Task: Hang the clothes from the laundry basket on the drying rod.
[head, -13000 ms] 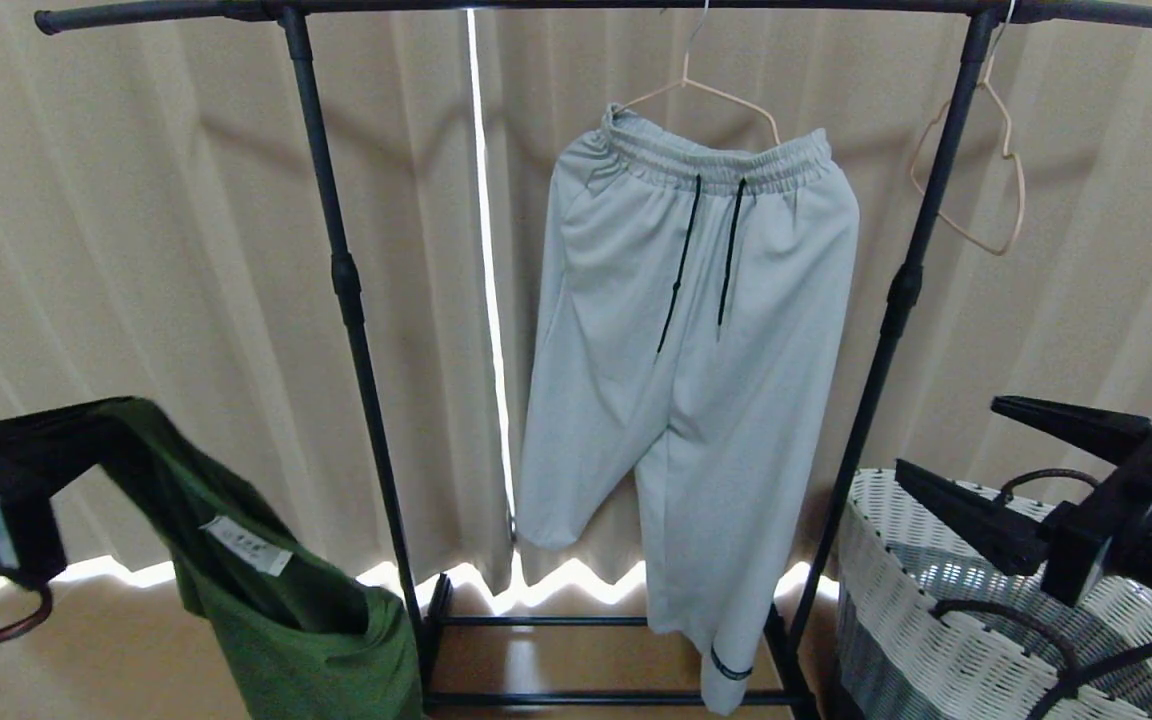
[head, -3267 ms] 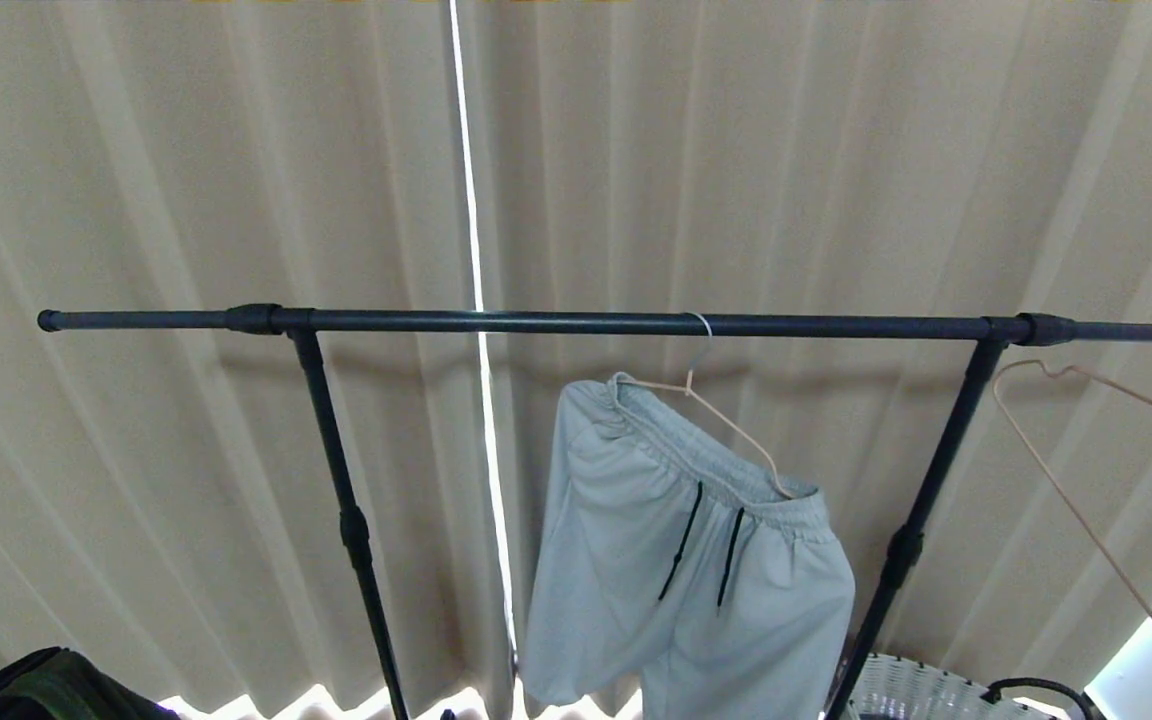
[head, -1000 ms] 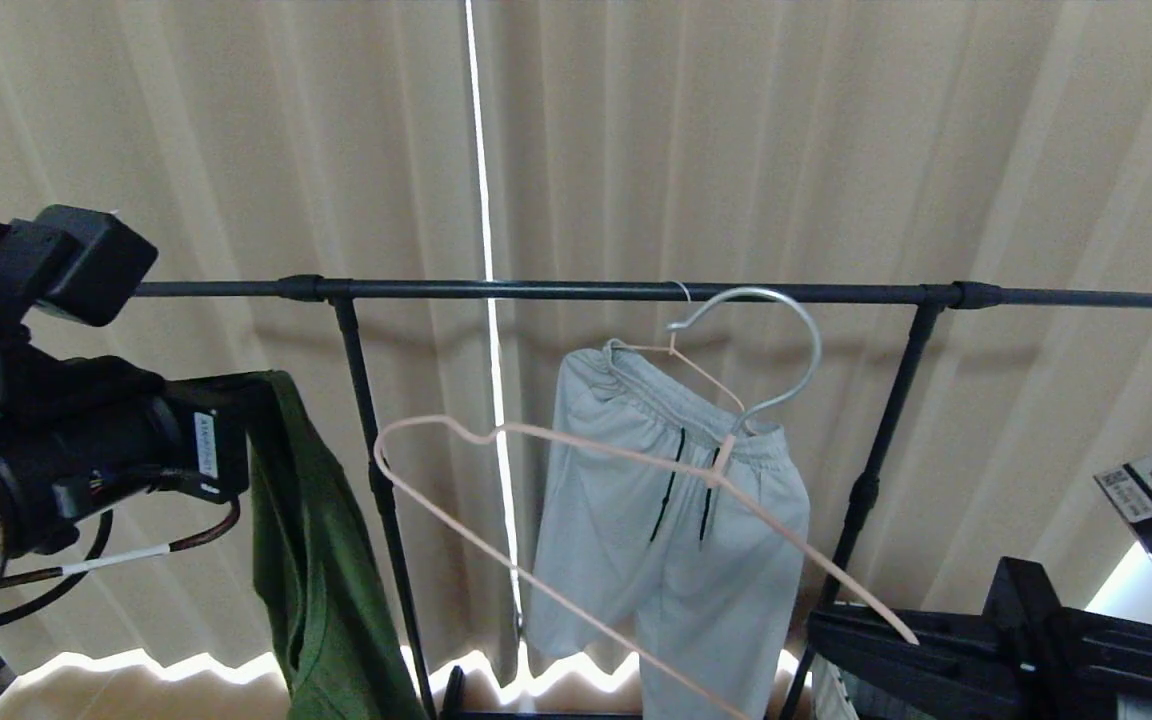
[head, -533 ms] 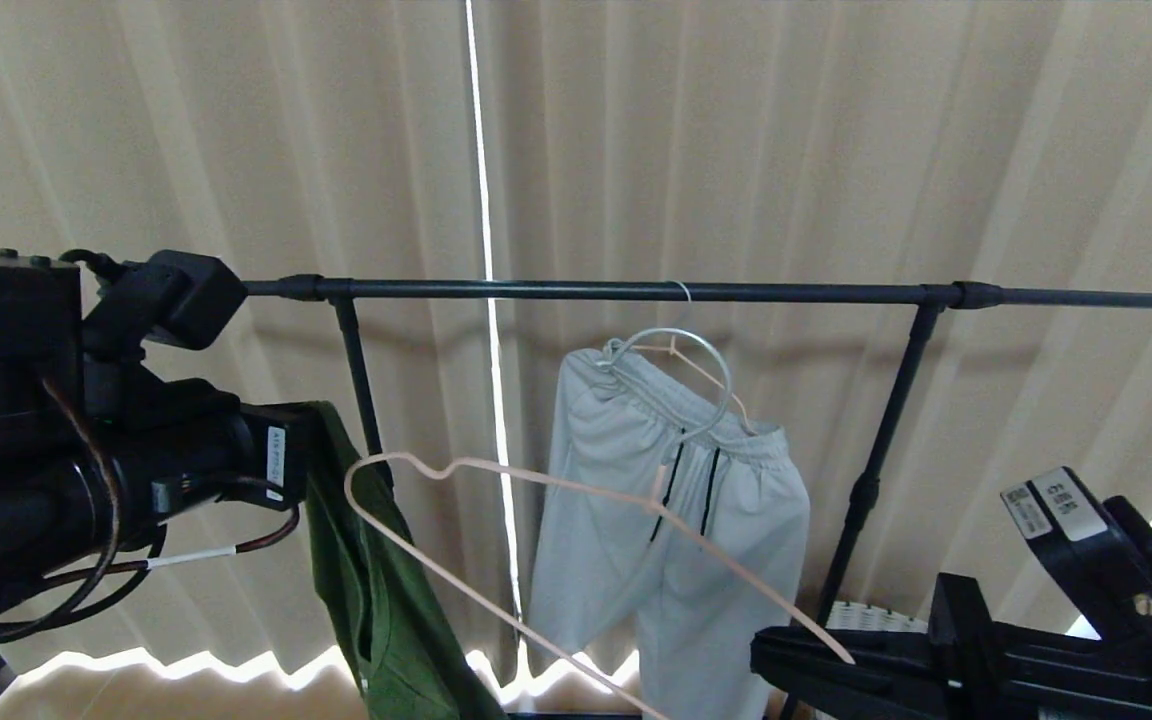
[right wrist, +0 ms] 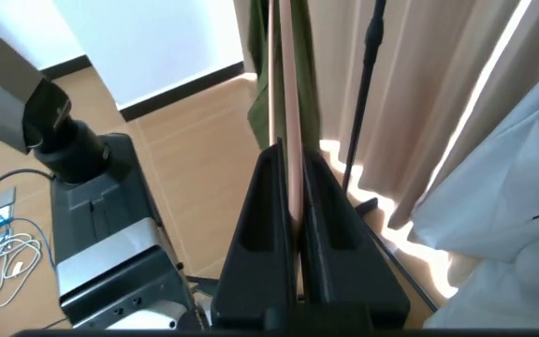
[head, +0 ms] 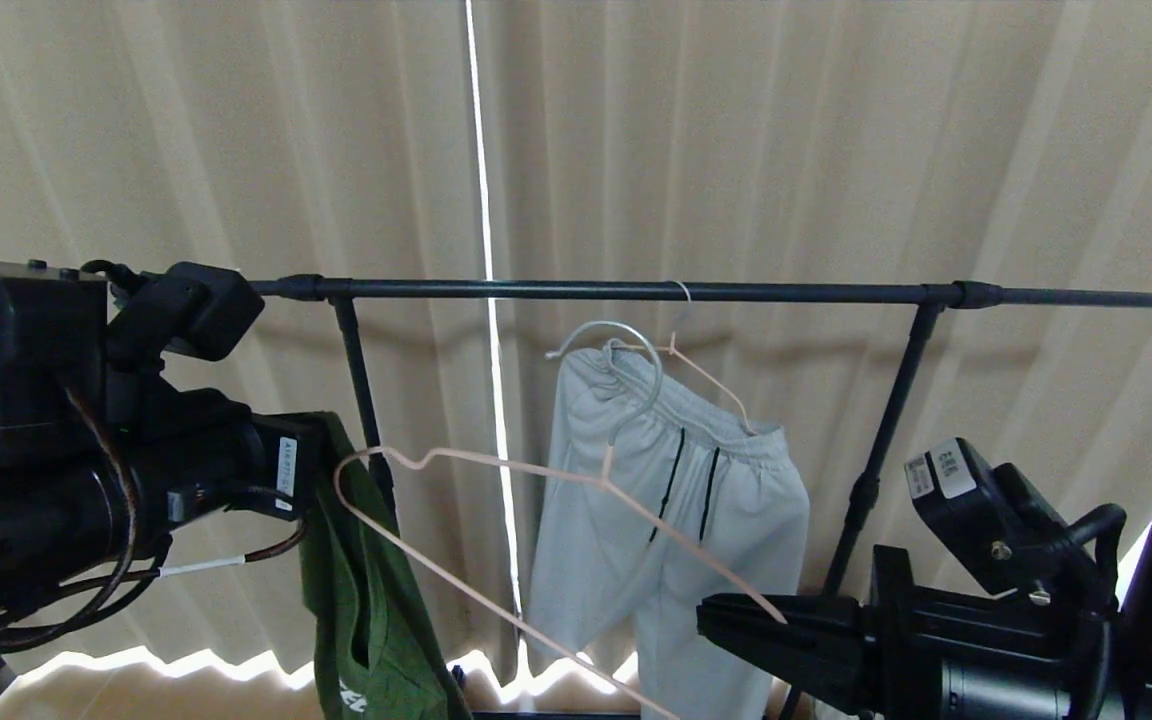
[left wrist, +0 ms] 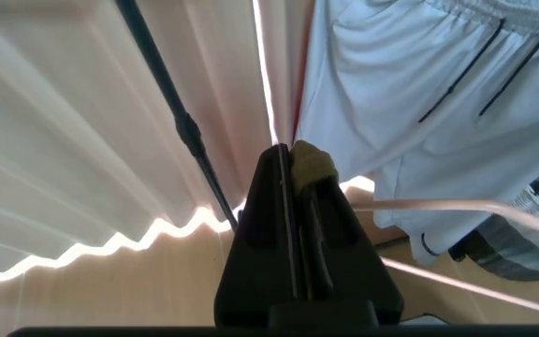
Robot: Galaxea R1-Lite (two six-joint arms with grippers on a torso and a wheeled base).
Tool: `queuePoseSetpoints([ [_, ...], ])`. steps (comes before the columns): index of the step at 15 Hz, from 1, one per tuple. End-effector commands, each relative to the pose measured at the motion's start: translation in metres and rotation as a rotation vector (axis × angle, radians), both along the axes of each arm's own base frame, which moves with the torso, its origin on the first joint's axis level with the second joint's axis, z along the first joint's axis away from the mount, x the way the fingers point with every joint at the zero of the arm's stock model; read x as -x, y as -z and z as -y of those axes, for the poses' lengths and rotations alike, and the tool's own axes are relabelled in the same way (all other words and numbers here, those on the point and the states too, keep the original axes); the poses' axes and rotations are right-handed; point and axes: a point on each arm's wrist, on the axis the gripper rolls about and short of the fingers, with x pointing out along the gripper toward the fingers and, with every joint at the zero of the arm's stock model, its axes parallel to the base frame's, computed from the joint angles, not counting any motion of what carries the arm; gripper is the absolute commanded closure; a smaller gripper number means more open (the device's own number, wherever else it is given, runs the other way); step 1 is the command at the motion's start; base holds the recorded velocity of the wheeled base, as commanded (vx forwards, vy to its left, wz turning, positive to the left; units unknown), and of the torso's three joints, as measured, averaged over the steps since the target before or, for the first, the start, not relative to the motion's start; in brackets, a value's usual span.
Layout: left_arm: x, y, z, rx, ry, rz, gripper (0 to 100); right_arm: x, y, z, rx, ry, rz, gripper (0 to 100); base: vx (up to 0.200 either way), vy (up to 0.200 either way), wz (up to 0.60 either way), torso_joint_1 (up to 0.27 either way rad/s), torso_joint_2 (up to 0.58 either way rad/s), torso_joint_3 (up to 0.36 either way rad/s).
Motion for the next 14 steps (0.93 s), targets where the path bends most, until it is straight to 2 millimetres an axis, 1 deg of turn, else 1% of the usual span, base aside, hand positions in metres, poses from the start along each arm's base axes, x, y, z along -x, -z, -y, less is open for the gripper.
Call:
queuePoseSetpoints([
  [1, 0.001, 0.0, 0.0, -0.003, 0.0, -0.004, 100, -0.003, -0.003, -0.003, -0.008, 0.006, 0.01, 100, 0.0, 0.0, 0.0, 0.0, 0.0, 0.0],
  [4, 0.002, 0.0, -0.001, -0.003, -0.001, -0.008, 100, -0.003, -0.007, -0.004, -0.023, 0.005, 0.022, 100, 0.0, 0.0, 0.0, 0.0, 0.0, 0.0],
  [5, 0.002, 0.0, 0.0, -0.002, 0.004, -0.007, 100, -0.002, -0.005, -0.008, -0.029, -0.011, 0.025, 100, 0.0, 0.0, 0.0, 0.0, 0.0, 0.0],
  [9, 0.004, -0.001, 0.002, -0.002, 0.013, -0.005, 100, -0.014, 0.007, -0.023, -0.018, -0.005, 0.016, 100, 0.0, 0.0, 0.0, 0.0, 0.0, 0.0],
  [12, 0.01, -0.006, -0.001, 0.003, 0.012, 0.001, 100, -0.028, 0.021, -0.039, 0.002, 0.029, 0.011, 100, 0.0, 0.0, 0.0, 0.0, 0.0, 0.0],
  [14, 0.015, -0.01, 0.0, 0.012, 0.027, 0.017, 100, -0.032, 0.025, -0.044, 0.01, 0.029, 0.005, 100, 0.0, 0.0, 0.0, 0.0, 0.0, 0.0],
])
